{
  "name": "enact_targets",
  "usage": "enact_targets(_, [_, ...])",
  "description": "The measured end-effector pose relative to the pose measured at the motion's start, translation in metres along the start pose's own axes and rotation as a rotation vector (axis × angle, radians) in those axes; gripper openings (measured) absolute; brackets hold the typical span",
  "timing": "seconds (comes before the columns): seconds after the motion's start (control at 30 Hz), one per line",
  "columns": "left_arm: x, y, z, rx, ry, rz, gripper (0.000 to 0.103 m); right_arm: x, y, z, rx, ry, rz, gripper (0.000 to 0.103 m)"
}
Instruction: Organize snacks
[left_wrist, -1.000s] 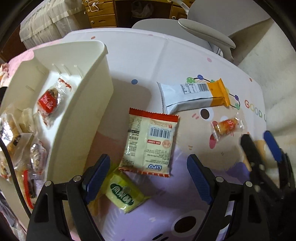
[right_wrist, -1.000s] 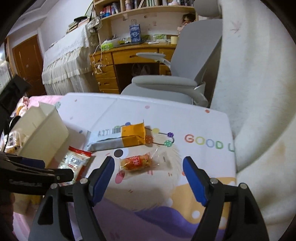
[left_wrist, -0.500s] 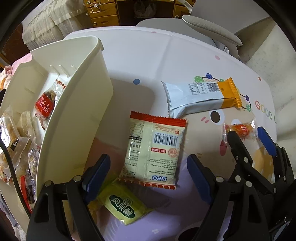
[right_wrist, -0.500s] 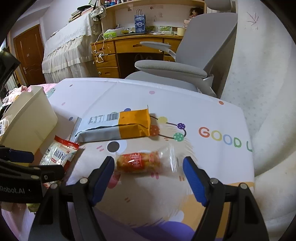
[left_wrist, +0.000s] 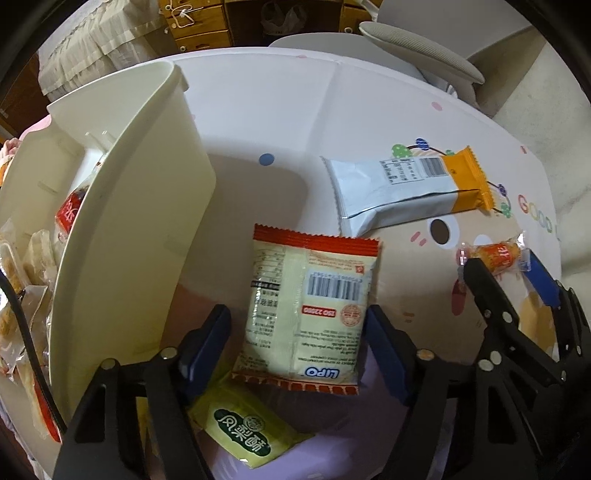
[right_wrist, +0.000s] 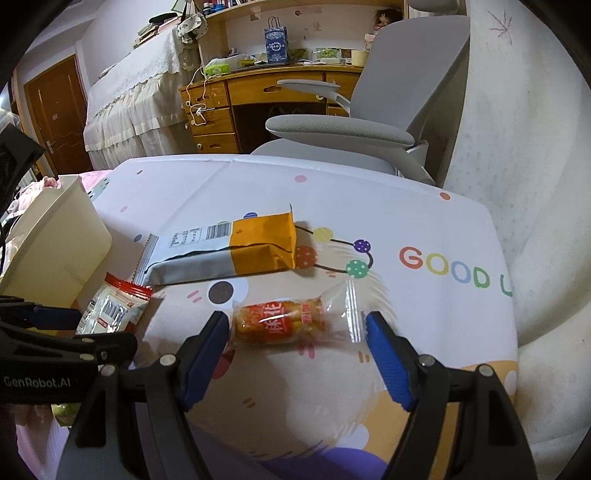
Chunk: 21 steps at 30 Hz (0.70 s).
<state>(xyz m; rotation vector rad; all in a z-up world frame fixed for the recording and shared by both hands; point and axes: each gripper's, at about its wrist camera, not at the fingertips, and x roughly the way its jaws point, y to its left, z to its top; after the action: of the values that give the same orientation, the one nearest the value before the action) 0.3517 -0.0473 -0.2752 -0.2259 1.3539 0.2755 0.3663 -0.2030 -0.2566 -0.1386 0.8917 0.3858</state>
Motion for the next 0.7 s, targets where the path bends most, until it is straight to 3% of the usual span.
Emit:
enact_targets(0.07, [-0.001, -0.001, 0.000, 0.007, -0.009, -0.010, 0.058, 0.000, -0.001, 0.001, 0.003, -0.002, 0.005, 0.073])
enact_targets(0.27, [-0.008, 0.001, -0.001, -0.026, -0.047, -0.012, 0.045, 0.000, 0.000, 0.002, -0.010, -0.002, 0.011, 0.066])
enact_targets(0.7, [-0.028, 0.008, -0.005, -0.015, -0.086, -0.027, 0.044, -0.005, -0.004, 0.002, 0.037, 0.019, 0.029, 0.061])
